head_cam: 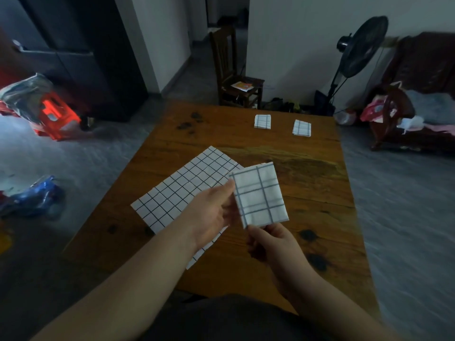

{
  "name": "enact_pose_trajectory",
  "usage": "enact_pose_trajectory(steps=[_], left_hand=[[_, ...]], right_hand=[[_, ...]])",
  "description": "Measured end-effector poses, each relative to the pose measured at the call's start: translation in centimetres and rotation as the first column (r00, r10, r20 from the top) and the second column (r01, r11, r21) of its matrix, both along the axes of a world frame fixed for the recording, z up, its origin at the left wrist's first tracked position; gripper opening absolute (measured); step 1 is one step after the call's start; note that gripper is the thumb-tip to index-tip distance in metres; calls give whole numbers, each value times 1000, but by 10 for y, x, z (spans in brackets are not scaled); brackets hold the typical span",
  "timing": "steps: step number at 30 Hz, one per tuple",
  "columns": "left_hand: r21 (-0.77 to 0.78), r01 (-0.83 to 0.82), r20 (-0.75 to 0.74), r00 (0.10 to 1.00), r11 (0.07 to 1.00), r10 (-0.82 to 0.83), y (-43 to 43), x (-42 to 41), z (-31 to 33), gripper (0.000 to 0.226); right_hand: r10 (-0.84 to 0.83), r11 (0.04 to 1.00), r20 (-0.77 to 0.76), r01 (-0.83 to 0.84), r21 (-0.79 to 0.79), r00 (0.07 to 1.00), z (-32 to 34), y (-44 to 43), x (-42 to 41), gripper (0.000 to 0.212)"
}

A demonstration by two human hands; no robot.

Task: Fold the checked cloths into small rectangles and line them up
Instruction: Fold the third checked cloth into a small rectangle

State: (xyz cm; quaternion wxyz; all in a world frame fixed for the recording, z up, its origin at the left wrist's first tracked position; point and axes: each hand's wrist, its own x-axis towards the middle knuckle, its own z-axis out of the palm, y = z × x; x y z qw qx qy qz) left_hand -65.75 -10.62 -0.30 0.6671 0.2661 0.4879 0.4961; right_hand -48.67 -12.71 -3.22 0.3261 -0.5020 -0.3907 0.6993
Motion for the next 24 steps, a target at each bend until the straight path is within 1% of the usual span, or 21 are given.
enact_pose_trajectory(steps=[2,3,5,7,10,12,15,17,19,20,22,24], left_hand=[[20,92,-19,996,996,-91,-10,2,-8,48],[26,128,-68,990,991,-126,-15,4,-11,42],[23,177,-220,961,984,-168,-23,4,-20,29],[9,181,-307,937,984,-169,-28,3,-24,29],[-13,109,-364,925,994,-106,-31,-7,-23,30],[-24,35,-349,936,999,-41,-29,-20,-18,27],[4,-124,-300,946,992,119,-27,-48,-6,26],[28,-228,-282,932,973,226,-29,-65,0,25],[19,-299,-264,919,954,293,-36,-77,1,24],[11,-331,-239,915,944,324,-41,-83,0,24],[-4,-395,-192,902,918,387,-54,-99,-3,24],[-30,-460,-161,879,887,450,-70,-118,-4,24]], right_hand=[[-14,1000,-19,14,5,1000,-2,3,0,16],[-13,1000,-29,13,6,999,-2,5,0,16],[3,1000,-43,-3,-3,999,-5,7,-3,16],[30,999,-40,-31,-13,999,-10,7,-8,17],[90,995,-31,-91,-43,995,-16,6,-18,17],[143,988,-14,-143,-49,990,-19,5,-25,18],[227,973,9,-226,-36,974,-20,4,-38,18],[283,959,21,-283,-25,959,-19,5,-49,16],[331,943,24,-331,-26,943,-16,5,-63,16],[356,934,25,-356,-32,934,-16,5,-69,19],[404,914,-5,-403,-52,915,-14,7,-84,31],[425,895,-105,-435,-99,899,-10,12,-99,44]])
